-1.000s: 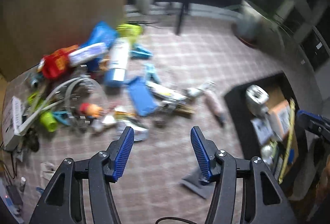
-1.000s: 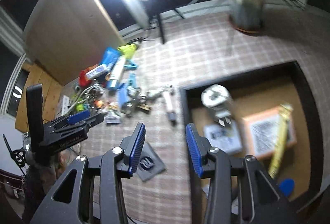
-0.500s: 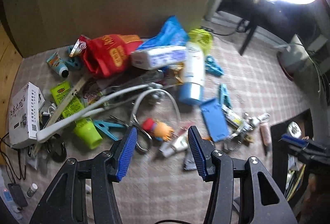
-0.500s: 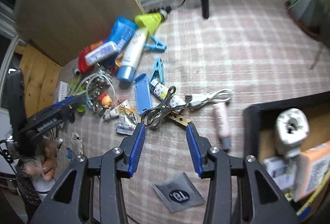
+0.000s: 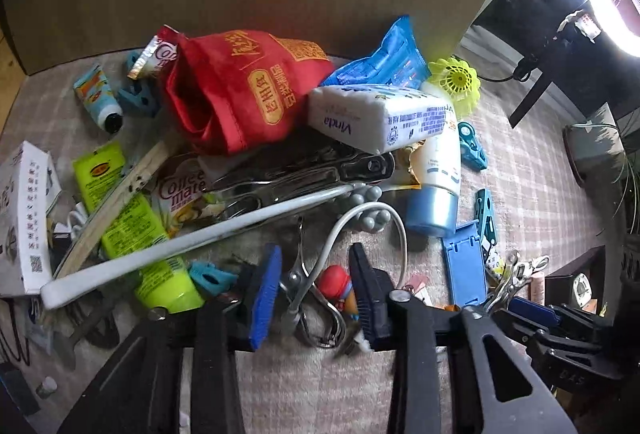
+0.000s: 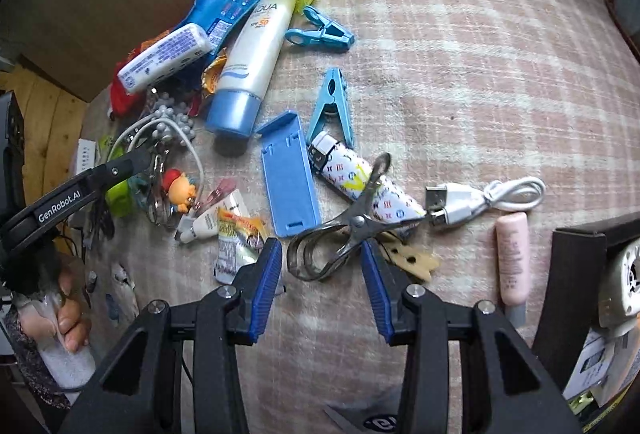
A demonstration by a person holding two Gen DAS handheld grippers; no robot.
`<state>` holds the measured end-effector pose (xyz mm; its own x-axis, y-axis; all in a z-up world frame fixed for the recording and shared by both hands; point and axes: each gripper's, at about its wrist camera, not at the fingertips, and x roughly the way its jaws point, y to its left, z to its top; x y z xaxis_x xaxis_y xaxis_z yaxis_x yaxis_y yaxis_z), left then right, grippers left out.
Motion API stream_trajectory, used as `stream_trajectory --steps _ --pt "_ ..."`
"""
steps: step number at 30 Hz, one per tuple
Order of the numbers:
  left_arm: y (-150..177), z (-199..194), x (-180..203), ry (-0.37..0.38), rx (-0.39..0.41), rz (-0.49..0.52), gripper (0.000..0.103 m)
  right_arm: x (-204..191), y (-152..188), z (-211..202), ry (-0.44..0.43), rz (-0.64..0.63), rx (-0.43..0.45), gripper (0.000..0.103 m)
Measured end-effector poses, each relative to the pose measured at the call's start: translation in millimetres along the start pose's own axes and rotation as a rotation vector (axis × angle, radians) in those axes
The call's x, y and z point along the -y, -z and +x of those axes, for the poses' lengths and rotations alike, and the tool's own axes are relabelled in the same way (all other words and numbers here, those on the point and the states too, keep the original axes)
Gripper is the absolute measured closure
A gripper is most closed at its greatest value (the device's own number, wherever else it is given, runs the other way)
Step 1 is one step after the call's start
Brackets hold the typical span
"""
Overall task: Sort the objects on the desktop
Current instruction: 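Move both tools back to the pile, then grasp the silver metal clip with the right tool while left tool grasps a white cable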
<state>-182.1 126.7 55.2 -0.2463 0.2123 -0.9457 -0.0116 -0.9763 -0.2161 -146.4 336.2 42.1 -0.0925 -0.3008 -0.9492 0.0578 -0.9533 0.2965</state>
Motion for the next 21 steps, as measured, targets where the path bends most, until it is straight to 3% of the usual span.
stream_trajectory --steps 4,11,12,14,21 --pt "-1 6 4 0.012 -0.005 0.021 0.092 -3 -7 6 0.016 0.008 -0.007 0.063" --pt "16 -2 -1 0.053 0.011 0.013 0.099 0 -2 2 -0.006 0.021 0.010 0.076" --pt "19 -4 -1 0.064 0.013 0.009 0.099 1 -1 1 -0.007 0.022 0.014 0.079" --pt "24 -10 -1 0.089 0.021 -0.003 0.100 3 2 -5 -0.009 0.027 0.027 0.098" --pt "39 -33 13 0.133 0.064 0.019 0.100 4 8 -16 -0.024 0.017 0.033 0.095"
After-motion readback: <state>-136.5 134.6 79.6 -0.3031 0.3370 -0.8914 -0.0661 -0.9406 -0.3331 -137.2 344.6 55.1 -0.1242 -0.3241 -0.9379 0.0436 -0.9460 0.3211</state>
